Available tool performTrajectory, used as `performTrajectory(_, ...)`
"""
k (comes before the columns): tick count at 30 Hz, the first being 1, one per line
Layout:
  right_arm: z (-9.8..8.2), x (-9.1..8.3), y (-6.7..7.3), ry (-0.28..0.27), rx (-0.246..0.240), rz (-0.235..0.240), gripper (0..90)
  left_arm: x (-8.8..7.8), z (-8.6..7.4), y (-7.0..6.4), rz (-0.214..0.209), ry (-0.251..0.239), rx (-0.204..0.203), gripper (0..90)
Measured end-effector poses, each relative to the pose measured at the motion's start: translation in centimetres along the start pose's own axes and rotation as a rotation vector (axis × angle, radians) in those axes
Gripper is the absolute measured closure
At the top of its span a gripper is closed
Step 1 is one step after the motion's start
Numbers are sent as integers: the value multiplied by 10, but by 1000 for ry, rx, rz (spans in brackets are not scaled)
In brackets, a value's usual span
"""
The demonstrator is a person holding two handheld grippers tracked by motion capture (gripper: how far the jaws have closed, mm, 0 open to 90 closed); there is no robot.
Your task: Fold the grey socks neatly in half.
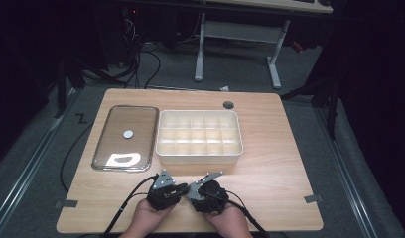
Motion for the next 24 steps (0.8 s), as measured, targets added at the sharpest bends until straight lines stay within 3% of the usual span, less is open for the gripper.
performTrajectory(3, 1, 0, -1, 5, -23, 0, 545, -2, 0, 1, 12, -3, 3, 764)
performTrajectory(5, 1, 0, 1, 16, -4, 0, 550, -3, 0, 1, 18, -6, 1, 756)
performTrajectory(6, 1, 0, -1, 8, -43, 4, 563, -4, 0, 1, 19, -8, 2, 750)
performTrajectory(12, 1, 1, 0, 1, -79, 20, 633, -26, -4, 8, 76, -49, 17, 732)
performTrajectory(17, -1, 0, -1, -21, -107, 33, 685, -62, -23, 28, 154, -76, -21, 715)
performTrajectory(24, -1, -2, 2, -23, -148, 33, 720, -81, -35, 45, 226, -94, -66, 679)
Point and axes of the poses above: each handheld gripper's, and its own axes: x roughly forward along the jaws, z roughly out of its top, y roughly to its left, the point moved 2 cm from there along x, roughly forward along the jaws, and after that the axes turned 1 degree about y, right-handed, at the moved point
